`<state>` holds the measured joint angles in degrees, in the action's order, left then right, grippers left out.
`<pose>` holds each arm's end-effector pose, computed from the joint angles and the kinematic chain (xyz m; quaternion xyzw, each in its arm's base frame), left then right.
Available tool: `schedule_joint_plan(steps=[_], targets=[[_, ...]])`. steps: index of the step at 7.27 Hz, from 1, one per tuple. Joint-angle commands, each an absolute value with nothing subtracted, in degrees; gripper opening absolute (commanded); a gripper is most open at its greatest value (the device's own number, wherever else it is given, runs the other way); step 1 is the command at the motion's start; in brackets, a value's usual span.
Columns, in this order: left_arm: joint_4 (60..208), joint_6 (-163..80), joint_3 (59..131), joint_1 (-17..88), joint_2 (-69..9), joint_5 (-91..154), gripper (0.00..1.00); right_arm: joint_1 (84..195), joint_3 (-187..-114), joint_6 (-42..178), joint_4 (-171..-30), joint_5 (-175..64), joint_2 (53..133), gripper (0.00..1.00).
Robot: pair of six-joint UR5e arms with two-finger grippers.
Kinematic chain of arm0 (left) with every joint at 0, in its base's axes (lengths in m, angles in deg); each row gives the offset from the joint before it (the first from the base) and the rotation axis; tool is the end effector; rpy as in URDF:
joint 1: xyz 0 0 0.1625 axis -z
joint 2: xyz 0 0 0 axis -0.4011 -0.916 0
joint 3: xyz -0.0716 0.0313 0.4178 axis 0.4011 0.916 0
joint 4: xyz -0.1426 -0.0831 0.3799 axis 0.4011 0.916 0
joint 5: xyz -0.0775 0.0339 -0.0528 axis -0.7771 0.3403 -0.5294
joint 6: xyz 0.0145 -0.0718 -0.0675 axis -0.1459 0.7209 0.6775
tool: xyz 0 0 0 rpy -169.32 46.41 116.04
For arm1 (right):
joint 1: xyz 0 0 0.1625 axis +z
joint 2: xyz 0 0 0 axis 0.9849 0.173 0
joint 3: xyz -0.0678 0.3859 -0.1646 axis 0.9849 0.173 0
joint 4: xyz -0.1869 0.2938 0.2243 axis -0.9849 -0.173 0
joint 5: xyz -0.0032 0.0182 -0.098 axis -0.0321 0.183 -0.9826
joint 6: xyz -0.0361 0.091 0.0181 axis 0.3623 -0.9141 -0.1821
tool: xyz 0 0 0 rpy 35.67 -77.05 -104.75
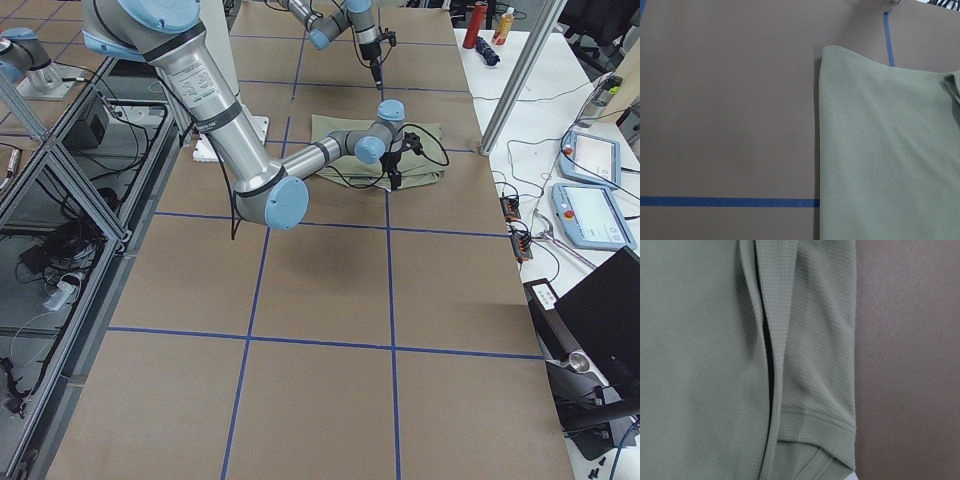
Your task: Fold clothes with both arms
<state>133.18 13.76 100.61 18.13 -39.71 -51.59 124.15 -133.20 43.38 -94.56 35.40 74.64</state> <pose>0.4175 -0.5182 0.2618 0.1677 0.4912 -0.0958 0.8494 -0.4786 -0.5934 0.3370 0.1290 -0.3883 -0.1141 0.9053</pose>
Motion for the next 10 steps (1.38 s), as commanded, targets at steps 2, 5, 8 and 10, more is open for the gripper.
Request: schedule_joint_plan(steps=[2,5,8,10], targets=[[133.0,13.7,101.1,18.3,-40.0,-51.6,1.0,125.1,-133.0,43.4,-94.8,35.7,73.2,1.0],[133.1,13.2,101.2,18.8,-40.0,-51.5,1.0,125.0,-117.6,44.9,-94.7,30.9,61.6,1.0],[132.9,13.1,102.3,19.4,-40.0,-51.5,1.0,124.7,-107.4,47.8,-93.8,26.6,55.9,1.0],[132.9,13.0,102.5,19.6,-39.8,-51.4,1.0,124.6,-103.4,47.7,-90.3,26.5,53.9,1.0]])
